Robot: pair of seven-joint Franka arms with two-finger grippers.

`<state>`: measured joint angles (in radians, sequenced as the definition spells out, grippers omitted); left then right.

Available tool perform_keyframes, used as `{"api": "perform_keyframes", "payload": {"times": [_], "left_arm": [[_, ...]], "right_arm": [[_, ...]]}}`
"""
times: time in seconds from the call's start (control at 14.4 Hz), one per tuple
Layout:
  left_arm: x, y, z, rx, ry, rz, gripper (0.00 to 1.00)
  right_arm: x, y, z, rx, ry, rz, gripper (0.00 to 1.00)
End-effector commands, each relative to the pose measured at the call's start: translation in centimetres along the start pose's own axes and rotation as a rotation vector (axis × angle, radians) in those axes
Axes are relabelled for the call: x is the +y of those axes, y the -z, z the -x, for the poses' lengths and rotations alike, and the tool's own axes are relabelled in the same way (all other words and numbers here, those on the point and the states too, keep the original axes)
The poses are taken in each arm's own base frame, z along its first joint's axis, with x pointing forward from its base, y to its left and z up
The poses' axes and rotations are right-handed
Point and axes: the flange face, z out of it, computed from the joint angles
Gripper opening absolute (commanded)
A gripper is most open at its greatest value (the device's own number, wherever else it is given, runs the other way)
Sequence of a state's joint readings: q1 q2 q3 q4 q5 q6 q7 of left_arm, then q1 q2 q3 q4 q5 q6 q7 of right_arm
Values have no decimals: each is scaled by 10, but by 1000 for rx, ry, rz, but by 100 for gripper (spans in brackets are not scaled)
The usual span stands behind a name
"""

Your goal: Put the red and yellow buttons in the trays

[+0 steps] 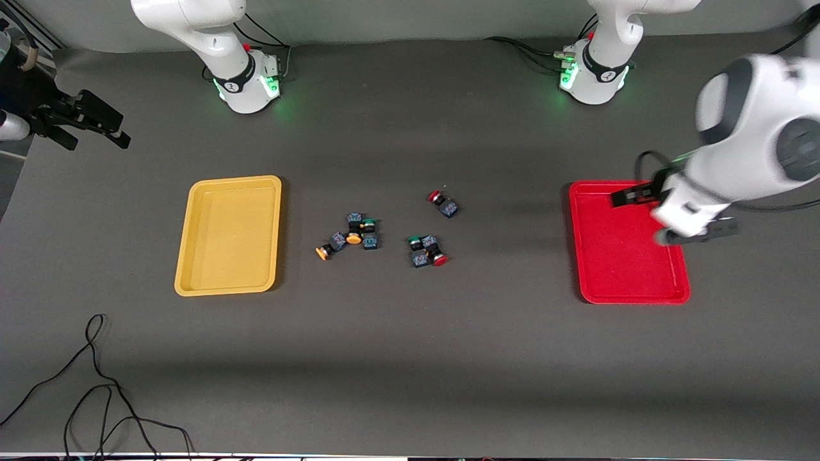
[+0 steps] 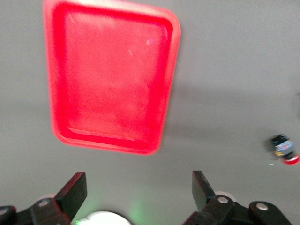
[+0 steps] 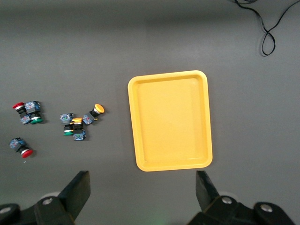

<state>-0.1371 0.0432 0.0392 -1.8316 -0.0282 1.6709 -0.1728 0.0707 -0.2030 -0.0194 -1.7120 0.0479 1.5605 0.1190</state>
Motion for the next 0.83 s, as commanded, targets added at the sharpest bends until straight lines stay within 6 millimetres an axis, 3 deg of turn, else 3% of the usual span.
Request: {"api": "perform_keyframes", "payload": {"times": [0.0,0.14,0.21,0.35,0.56,0.76], "left_arm": [[-37,42,26,115,-90,-30,100],[-37,65,38,161,-123,-68,100],[-39,76,41,180,-126,-95,100],[-40,79,42,174,-122,-93,100],[-35,83,41,182,-129,-95,100],[3,70,49,122,-99,-96,100]], "right_arm": [[2,-2,-5,-11,46,56,100],[-5,-23,-15,-50,40,69,100],[-24,-44,-22,-73,27,70,100],[-82,-92,-34,-85,-42,81,100],[-152,-187,-36,-101,-186,82,100],[-192,-299,-25,-114,-320,60,100]]}}
